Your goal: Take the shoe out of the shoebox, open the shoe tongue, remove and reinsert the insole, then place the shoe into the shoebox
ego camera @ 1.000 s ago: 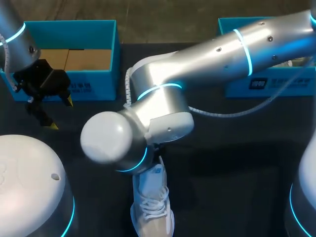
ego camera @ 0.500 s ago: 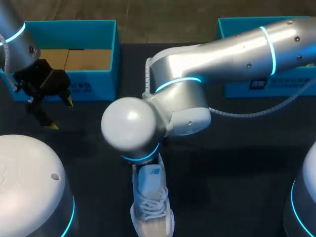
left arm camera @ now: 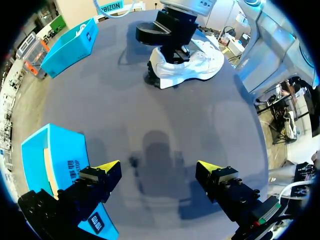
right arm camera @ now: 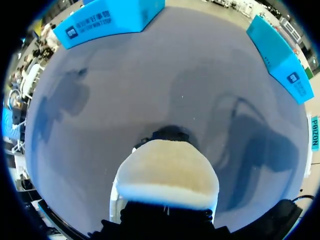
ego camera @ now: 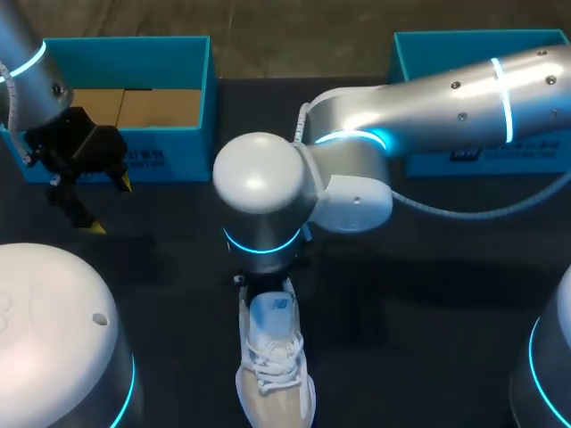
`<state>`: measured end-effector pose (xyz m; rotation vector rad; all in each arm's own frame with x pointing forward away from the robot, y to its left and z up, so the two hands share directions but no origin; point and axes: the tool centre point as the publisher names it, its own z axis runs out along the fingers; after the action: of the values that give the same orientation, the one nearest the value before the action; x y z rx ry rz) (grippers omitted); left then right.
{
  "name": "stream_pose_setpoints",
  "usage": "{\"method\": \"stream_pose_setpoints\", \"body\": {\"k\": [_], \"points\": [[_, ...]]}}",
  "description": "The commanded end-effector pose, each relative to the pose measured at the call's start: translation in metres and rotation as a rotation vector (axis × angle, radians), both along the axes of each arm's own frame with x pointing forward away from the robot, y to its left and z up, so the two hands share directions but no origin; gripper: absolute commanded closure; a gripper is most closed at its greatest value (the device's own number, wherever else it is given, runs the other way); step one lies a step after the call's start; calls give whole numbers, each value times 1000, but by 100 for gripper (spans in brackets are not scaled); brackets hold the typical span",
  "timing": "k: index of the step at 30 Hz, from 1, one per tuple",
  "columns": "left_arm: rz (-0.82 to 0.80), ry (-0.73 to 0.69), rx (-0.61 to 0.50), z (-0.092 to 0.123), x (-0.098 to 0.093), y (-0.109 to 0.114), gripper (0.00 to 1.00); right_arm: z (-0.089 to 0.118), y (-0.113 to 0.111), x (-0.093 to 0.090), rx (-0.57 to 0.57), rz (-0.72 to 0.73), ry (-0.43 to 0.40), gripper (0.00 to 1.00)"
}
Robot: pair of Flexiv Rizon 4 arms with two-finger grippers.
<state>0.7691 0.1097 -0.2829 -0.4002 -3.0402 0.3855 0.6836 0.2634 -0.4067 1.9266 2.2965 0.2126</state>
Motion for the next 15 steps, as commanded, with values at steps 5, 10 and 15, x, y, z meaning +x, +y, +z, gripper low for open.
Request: {"method": "stream_pose_setpoints", "body": {"k": [5, 10, 15], "points": [[-1, -2, 2, 0, -1, 0, 0, 16, -7, -19, 3, -187, -39, 100], [-1, -2, 2, 0, -1, 0, 0, 36, -10, -26, -10, -183, -34, 100], [-1, -2, 2, 0, -1, 0, 0, 45, -15, -30, -12, -190, 20, 100]]}}
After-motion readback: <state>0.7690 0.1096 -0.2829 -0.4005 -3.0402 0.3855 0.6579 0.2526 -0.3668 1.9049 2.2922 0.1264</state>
